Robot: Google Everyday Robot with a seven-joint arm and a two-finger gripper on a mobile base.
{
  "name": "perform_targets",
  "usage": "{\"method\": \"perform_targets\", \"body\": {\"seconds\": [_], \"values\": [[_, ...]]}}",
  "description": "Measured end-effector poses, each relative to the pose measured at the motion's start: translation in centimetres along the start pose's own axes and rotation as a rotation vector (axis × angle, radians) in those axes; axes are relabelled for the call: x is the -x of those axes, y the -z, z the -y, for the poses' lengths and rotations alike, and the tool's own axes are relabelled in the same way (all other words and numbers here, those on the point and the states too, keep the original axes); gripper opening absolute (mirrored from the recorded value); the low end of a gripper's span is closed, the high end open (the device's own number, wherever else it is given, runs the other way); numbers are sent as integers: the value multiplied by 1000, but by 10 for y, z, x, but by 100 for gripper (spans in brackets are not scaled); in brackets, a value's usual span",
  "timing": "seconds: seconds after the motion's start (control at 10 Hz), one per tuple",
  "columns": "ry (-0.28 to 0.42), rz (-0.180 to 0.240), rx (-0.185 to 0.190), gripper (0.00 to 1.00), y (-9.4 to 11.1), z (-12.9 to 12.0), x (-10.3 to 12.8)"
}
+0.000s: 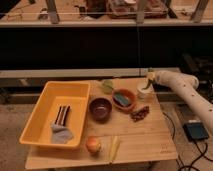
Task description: Place pepper in paper cup
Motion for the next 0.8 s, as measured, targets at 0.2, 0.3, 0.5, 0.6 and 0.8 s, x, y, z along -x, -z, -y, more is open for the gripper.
{"method": "perform_targets", "body": {"seconds": [0.2, 0.3, 0.5, 0.6, 0.8], "values": [[12, 5, -5, 7, -3, 2, -4], [19, 8, -9, 9, -4, 3, -6], [35, 20, -3, 27, -5, 4, -9], [44, 31, 13, 37, -6, 4, -11], [38, 34, 22, 59, -3, 5, -12]]}}
